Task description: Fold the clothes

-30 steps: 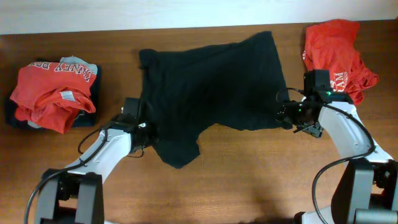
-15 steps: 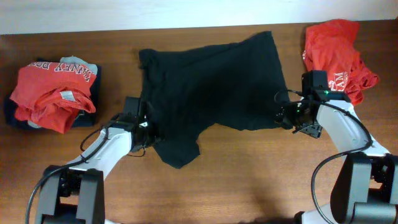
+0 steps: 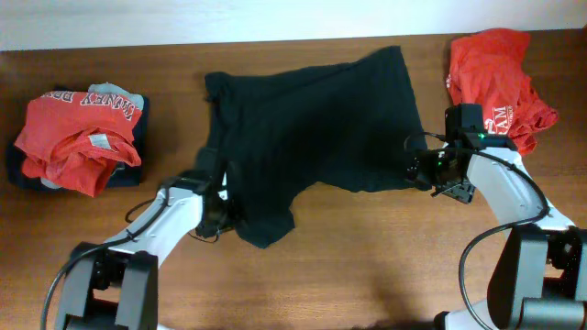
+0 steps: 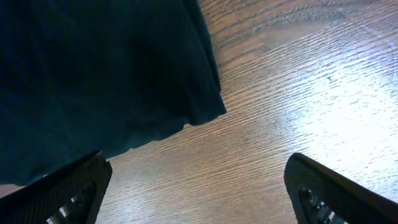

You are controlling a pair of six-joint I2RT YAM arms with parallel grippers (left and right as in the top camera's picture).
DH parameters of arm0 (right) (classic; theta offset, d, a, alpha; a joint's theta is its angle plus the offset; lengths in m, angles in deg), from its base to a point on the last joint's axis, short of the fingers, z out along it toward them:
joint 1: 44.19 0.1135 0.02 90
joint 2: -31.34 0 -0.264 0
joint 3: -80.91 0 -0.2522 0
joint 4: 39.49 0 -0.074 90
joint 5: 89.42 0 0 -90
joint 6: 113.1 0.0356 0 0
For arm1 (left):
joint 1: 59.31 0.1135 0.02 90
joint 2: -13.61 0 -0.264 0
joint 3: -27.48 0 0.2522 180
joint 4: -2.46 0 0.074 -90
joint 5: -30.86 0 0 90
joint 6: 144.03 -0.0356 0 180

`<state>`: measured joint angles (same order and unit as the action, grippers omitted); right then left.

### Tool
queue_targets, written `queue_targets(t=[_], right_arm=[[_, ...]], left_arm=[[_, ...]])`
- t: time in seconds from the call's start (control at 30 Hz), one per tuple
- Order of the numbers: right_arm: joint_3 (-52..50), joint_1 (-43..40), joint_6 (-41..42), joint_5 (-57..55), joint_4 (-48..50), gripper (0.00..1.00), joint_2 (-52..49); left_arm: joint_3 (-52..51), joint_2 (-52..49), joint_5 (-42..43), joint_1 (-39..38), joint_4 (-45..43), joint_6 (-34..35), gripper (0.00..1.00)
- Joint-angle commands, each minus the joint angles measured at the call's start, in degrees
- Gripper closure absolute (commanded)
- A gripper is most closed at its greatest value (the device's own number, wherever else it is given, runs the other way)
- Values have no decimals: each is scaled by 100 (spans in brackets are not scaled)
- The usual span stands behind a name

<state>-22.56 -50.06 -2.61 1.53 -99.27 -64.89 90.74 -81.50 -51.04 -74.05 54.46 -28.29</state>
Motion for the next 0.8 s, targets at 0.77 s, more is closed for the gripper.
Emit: queue_targets(t=[0.77], right_arm=[[-37,-22,-74,11,50,7,-63]], left_arm=[[509,-94,-949,-1923,505,-1113,39]])
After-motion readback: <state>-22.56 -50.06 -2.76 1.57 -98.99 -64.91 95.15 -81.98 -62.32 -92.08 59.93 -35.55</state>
